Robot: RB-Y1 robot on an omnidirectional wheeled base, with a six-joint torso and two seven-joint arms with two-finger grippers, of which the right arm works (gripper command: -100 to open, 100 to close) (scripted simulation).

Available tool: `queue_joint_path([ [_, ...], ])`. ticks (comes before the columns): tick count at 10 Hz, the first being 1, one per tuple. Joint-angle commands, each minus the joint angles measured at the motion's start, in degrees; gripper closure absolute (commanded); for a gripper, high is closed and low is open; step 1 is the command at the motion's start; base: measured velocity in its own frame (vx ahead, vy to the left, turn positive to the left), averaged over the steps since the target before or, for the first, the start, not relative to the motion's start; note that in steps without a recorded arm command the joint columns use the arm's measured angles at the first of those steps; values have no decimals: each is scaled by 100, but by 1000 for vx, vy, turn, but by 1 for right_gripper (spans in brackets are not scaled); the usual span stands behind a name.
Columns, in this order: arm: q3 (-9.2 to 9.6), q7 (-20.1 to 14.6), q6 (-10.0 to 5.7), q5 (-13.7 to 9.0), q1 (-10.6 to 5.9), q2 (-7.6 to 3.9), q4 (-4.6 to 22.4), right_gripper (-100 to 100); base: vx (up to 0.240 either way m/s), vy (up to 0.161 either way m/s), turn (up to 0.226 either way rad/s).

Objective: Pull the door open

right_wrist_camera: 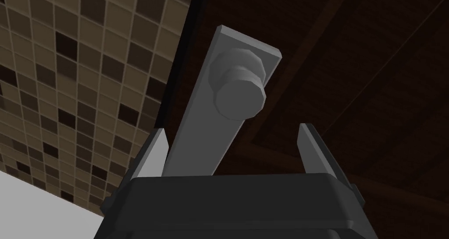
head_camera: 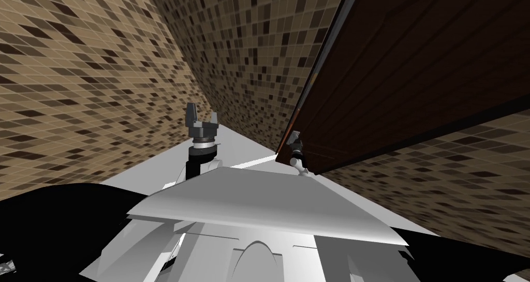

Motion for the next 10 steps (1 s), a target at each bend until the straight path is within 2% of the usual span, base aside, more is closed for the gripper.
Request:
queue_joint_path([
  [1, 44, -247, -51, -174, 28, 5, -44, -100, -61, -36, 55],
  [3, 118, -577, -136, -450, 77, 8, -113, -100, -85, -47, 116],
  [4, 118, -615, -136, -450, 77, 8, -113, -100, -61, -29, 26],
  [7, 214, -1085, -244, -803, 139, 13, -201, -100, -82, -32, 72],
  [10, 277, -1396, -315, -1036, 180, 16, -259, -100, -85, -33, 62],
])
